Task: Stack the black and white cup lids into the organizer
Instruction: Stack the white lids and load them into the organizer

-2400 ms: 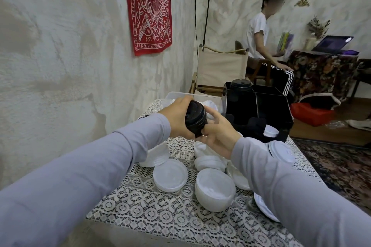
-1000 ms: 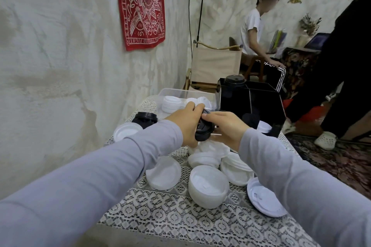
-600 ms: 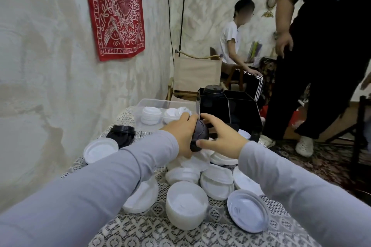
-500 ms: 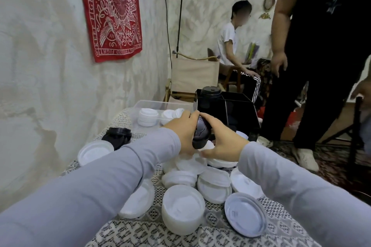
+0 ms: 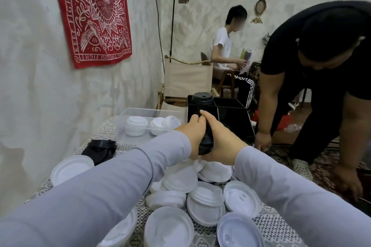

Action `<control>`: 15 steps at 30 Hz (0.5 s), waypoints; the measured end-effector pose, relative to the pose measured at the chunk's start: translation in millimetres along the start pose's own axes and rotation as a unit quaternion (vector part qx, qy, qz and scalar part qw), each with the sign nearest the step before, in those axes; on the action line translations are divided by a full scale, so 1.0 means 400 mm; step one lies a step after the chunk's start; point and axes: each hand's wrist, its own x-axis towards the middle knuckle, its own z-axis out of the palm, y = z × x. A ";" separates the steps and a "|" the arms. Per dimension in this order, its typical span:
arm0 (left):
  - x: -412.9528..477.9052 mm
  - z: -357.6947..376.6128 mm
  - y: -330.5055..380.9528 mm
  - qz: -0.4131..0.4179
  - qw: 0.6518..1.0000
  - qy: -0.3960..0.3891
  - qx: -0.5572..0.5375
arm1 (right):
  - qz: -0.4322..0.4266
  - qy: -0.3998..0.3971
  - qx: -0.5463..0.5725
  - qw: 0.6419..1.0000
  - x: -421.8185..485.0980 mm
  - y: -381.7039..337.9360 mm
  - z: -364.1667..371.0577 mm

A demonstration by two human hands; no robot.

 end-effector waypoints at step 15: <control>0.116 0.006 0.028 0.021 0.999 0.018 -0.015 | 0.016 0.018 -0.036 0.999 0.052 0.083 -0.078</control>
